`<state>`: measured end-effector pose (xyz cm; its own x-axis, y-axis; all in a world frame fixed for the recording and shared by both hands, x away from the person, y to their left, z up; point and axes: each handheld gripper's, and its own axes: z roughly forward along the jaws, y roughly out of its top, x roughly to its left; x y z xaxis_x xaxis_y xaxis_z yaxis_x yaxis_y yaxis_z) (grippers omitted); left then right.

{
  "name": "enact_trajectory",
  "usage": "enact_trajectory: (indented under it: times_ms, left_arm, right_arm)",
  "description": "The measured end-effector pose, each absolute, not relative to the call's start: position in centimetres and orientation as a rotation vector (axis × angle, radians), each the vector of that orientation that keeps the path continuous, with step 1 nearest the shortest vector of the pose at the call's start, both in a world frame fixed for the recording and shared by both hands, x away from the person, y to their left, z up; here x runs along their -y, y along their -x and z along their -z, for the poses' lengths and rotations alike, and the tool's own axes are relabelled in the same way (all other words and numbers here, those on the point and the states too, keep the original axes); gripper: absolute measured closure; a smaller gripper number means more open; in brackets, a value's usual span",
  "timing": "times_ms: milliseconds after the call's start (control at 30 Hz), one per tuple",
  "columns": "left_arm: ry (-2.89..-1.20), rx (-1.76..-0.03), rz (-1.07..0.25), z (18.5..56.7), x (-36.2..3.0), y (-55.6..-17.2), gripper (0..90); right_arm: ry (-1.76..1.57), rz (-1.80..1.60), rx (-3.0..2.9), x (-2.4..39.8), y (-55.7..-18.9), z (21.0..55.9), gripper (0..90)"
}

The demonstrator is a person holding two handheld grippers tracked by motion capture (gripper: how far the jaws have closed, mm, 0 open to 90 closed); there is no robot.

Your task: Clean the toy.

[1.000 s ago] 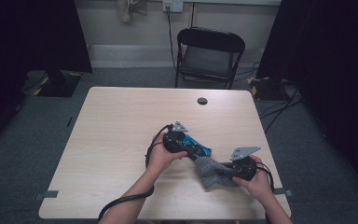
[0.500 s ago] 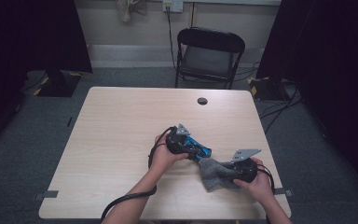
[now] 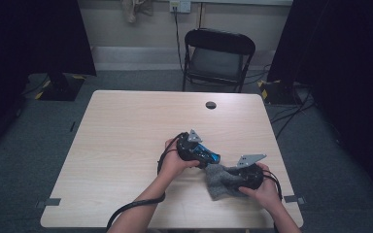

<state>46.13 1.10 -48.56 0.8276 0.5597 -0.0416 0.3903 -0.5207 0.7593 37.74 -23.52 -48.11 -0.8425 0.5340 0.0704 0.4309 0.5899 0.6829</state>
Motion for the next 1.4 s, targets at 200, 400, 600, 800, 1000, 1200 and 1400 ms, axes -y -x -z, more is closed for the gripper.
enact_trajectory:
  times_ms: [200,400,600,800,1000,1200,1400]
  left_arm:
    - [-2.164,-0.694,-0.268,48.8,-0.9,-46.1,0.0]
    - [-2.136,-0.676,-0.278,49.1,-1.3,-45.9,0.8]
    - [-2.133,-0.675,-0.279,49.1,-1.4,-45.9,1.9]
    - [-2.140,-0.670,-0.276,49.0,-1.5,-45.9,2.5]
    - [-2.129,-0.662,-0.276,49.1,-1.7,-45.9,3.5]
    - [-2.130,-0.661,-0.274,49.0,-1.7,-45.9,4.5]
    - [-2.129,-0.664,-0.275,49.1,-1.8,-45.9,4.6]
  right_arm:
    - [-0.815,-1.092,-2.692,23.3,-38.0,48.3,71.0]
    - [-0.901,-1.082,-2.690,23.4,-38.6,48.1,74.8]
    - [-0.947,-1.053,-2.678,23.6,-39.6,47.9,75.2]
    - [-0.985,-1.004,-2.677,23.6,-41.0,47.6,75.6]
    - [-1.028,-0.964,-2.656,23.9,-42.1,47.5,75.8]
    - [-1.094,-0.973,-2.607,24.4,-42.9,47.6,76.0]
    - [-1.134,-0.964,-2.576,24.3,-43.5,47.6,76.2]
